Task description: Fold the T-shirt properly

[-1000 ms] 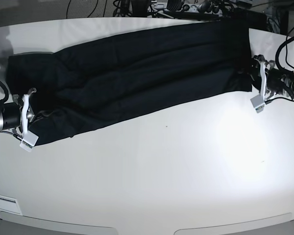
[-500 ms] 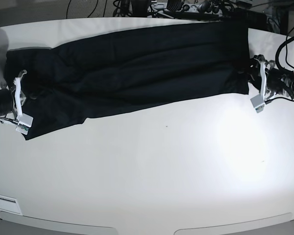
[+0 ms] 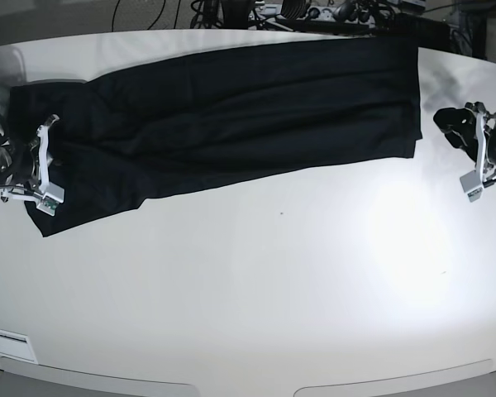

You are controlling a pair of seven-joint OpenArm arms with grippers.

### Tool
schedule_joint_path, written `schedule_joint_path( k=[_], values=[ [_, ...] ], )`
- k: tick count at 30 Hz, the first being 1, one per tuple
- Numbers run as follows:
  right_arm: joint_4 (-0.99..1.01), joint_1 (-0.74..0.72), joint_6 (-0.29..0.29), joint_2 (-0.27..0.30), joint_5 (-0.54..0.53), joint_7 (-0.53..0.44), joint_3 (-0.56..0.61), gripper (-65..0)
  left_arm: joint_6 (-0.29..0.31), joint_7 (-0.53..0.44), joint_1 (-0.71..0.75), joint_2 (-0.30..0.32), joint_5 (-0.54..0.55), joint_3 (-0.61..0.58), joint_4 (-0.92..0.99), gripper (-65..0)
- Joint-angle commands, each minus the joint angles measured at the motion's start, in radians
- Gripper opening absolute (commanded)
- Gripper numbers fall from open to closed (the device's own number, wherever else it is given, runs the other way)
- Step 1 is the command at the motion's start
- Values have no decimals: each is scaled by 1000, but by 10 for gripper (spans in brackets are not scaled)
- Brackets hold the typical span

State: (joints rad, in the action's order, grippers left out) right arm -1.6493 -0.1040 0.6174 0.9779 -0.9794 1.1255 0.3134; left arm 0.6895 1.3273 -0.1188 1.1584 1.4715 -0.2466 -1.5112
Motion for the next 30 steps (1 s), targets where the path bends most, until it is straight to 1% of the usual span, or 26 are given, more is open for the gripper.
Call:
schedule_joint_path(
  k=[1,4,7,8,10,11,12,14,15,16,18,21,25,28,30],
  values=[
    [-9,-21,-3,17,19,-10,-13,-650,9,7,-15,35,12,13,-8,-342],
    [-9,-24,-55,8,82,-24,-13,-650,9,31,-15,47,12,13,-10,-342],
    [-10,-27,-92,9,162,-33,-13,-649,9,57,-15,56,12,13,-13,-342],
    [-10,-27,-99,9,181,-31,-13,-578,9,64,-15,61,12,13,-13,-342],
    [-10,-27,-124,10,224,-19,-13,-403,9,65,-15,74,12,13,-13,-342],
    [-10,-29,-127,10,241,-19,-13,-328,9,65,-15,82,12,13,-13,-342],
    [-12,-33,-128,12,253,-19,-13,-283,9,64,-15,90,12,13,-13,-342],
    [-16,-51,-128,13,251,-19,-13,-271,9,64,-15,103,12,13,-13,-342],
    [-22,-63,-135,16,247,-19,-13,-273,9,64,-15,108,12,13,-13,-342],
    [-30,-79,-156,19,236,-19,-13,-273,9,65,-15,112,12,13,-13,-342],
    [-56,-109,-167,33,185,-20,-13,-273,9,64,-15,119,12,13,-13,-342],
    [-125,-134,-154,45,118,-19,-18,-273,9,55,-16,130,12,13,-13,-342],
    [-233,-127,-117,38,33,-14,-35,-273,9,31,-27,132,12,13,-12,-342],
    [-270,-103,-112,29,32,-15,-35,-273,9,31,-41,133,12,13,-12,-342],
    [-270,-80,-113,8,27,-16,-35,-273,9,31,-46,136,12,13,-12,-342]
  ],
)
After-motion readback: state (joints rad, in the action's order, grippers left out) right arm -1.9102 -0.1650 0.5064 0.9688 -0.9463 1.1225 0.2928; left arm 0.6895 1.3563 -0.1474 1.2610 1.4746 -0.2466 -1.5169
